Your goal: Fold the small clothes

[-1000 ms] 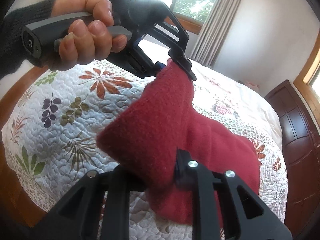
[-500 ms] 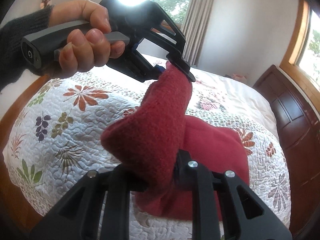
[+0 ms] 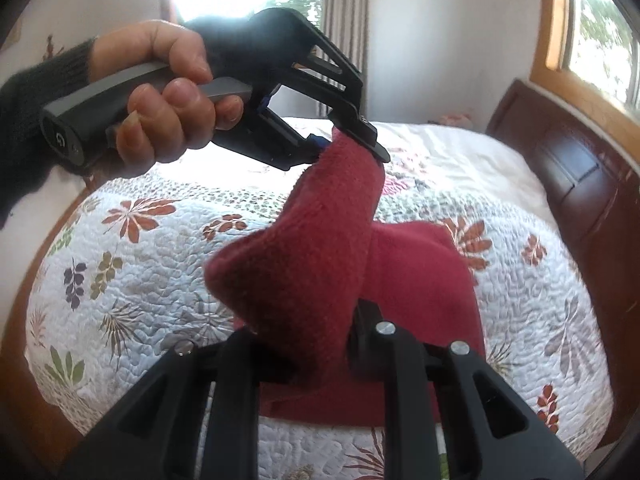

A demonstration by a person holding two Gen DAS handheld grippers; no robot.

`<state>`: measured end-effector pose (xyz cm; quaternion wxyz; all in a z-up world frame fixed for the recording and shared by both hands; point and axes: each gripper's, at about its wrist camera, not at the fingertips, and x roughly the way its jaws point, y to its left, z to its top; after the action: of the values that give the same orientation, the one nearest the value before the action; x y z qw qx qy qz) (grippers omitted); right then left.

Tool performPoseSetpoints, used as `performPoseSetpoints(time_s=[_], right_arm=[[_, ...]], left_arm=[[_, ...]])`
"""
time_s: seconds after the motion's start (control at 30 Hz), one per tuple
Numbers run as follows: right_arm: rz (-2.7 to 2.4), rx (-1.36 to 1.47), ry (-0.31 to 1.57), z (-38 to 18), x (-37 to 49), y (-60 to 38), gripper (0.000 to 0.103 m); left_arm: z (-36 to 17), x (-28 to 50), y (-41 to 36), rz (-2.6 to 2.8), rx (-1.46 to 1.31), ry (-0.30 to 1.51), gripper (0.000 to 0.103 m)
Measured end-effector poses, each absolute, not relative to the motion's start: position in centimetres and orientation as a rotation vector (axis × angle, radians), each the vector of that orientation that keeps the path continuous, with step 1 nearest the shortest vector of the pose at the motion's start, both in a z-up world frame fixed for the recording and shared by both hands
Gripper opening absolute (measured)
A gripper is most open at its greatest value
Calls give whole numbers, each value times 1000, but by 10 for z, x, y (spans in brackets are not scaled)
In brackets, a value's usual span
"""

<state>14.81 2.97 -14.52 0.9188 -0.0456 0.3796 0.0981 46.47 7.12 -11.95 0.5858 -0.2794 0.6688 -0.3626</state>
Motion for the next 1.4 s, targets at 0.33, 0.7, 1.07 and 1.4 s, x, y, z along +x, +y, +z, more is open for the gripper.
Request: performPoseSetpoints(time_s=[0.33, 0.7, 1.07, 1.4], right_arm=[[186, 95, 832, -168, 161, -34, 17], [189, 283, 900, -204, 164, -94, 17], [306, 540, 948, -253, 172, -145, 21], [465, 914, 994, -293, 168, -212, 48]], left_arm=[[-148, 474, 8, -783, -560, 1638, 19], [-187, 469, -60, -665, -447, 1722, 19], [-206, 471, -90, -629, -472, 1707, 55], [-122, 430, -60, -734, -394, 1405, 75]])
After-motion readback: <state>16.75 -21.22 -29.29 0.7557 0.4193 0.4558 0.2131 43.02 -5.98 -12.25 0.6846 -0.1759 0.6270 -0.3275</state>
